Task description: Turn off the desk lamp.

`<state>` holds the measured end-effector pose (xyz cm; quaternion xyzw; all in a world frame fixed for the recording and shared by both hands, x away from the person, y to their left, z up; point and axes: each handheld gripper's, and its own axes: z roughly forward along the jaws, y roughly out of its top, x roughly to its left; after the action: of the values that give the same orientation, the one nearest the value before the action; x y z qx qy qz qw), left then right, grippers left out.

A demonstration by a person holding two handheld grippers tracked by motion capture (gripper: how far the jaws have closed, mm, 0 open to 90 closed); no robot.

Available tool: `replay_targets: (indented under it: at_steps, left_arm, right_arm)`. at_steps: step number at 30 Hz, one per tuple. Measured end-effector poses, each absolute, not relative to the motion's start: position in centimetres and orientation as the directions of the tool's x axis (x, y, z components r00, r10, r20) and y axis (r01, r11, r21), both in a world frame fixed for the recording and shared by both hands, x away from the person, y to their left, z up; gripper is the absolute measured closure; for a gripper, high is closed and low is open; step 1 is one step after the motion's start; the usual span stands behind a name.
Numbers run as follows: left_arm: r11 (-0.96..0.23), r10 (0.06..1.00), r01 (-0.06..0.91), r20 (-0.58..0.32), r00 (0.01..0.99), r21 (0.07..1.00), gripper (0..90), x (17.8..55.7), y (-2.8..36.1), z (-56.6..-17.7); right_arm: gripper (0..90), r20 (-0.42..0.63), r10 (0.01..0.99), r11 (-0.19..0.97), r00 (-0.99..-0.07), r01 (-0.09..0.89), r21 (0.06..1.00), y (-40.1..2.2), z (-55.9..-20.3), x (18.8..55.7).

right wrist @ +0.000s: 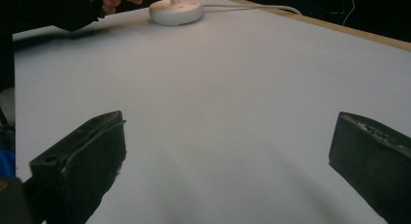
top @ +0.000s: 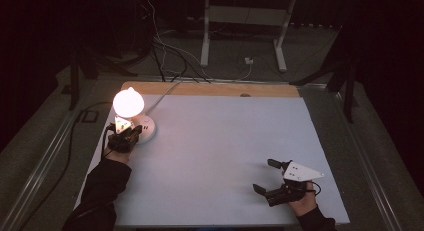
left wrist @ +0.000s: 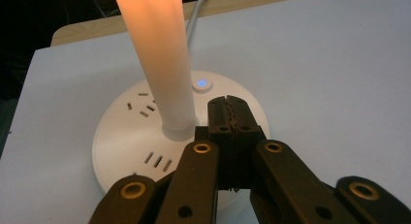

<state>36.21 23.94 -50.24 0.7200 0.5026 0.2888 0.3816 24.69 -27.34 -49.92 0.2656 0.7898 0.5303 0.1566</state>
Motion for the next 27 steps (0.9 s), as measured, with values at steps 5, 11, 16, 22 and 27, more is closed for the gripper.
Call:
replay_targets:
  at_steps: [5, 11, 16, 22, 27]
  left_arm:
    - [-0.211, 0.943, 0.51, 0.037, 0.33, 0.834, 90.0, 36.3, 23.9, -50.5]
    - [-0.222, 0.94, 0.521, 0.038, 0.339, 0.824, 90.0, 36.3, 23.7, -50.9]
    - [-0.221, 0.941, 0.525, 0.038, 0.337, 0.822, 90.0, 36.4, 23.8, -51.0]
    - [-0.229, 0.939, 0.531, 0.04, 0.343, 0.816, 90.0, 36.4, 23.7, -51.3]
    - [-0.234, 0.939, 0.533, 0.048, 0.339, 0.813, 90.0, 36.4, 23.7, -51.3]
  right_arm:
    - [0.0, 0.037, 0.587, 0.295, -0.808, 0.257, 0.92, -27.4, -49.9, 24.7]
    - [0.0, 0.036, 0.585, 0.297, -0.81, 0.255, 0.92, -27.3, -49.9, 24.7]
    - [0.0, 0.036, 0.585, 0.297, -0.81, 0.255, 0.92, -27.3, -49.9, 24.7]
    - [0.0, 0.036, 0.584, 0.296, -0.811, 0.254, 0.921, -27.3, -49.9, 24.7]
    - [0.0, 0.034, 0.584, 0.297, -0.811, 0.253, 0.921, -27.3, -49.9, 24.7]
